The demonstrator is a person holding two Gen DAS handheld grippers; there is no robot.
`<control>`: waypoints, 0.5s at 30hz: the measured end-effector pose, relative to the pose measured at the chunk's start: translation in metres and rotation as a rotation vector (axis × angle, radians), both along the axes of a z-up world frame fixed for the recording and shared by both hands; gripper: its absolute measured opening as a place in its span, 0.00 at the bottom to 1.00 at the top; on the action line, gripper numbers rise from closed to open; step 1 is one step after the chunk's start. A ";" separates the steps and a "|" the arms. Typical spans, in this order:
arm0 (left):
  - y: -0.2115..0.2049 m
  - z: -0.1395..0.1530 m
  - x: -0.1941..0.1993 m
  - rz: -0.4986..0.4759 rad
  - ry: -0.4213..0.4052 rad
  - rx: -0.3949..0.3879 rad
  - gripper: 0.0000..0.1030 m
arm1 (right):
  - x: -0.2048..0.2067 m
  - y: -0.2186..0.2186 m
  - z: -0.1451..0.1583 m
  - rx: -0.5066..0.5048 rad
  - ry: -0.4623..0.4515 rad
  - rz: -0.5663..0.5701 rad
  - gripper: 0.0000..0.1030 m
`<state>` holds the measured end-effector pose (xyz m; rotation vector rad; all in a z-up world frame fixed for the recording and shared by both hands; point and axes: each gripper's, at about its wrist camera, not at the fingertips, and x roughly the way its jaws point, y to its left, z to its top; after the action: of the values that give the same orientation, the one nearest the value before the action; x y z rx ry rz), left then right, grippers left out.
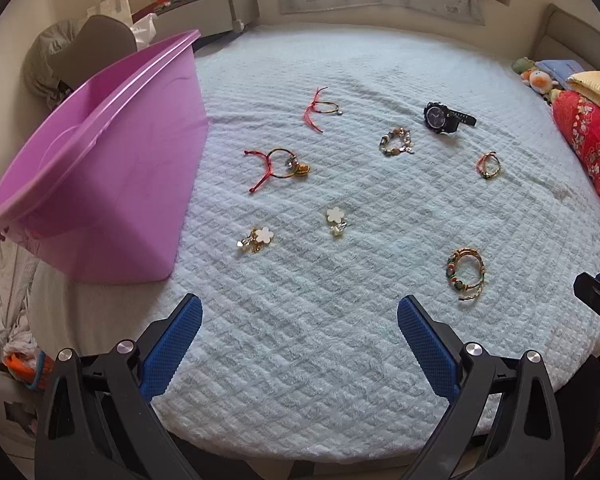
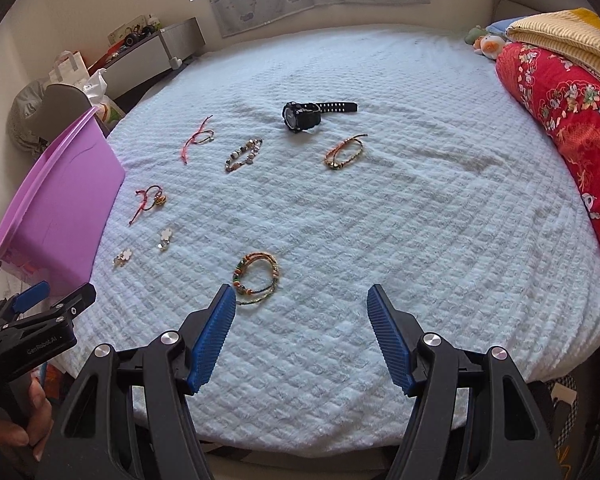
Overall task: Organize jewelry
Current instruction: 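Grasp the white flower earring with the left tool while the right tool grasps the beaded bracelet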
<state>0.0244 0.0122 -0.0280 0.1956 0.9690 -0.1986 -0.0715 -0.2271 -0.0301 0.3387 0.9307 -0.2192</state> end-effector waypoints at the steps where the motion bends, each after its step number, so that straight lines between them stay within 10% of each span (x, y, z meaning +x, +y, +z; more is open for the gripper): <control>1: 0.003 -0.003 0.001 0.012 0.005 -0.004 0.94 | 0.000 -0.001 -0.004 0.004 0.004 -0.001 0.63; 15: 0.038 -0.039 0.015 0.141 0.055 0.005 0.94 | 0.021 0.007 -0.054 0.041 0.079 0.046 0.63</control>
<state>0.0396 0.0499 -0.0675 0.1259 1.0340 -0.0725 -0.0505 -0.2204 -0.0841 0.3485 1.0213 -0.1728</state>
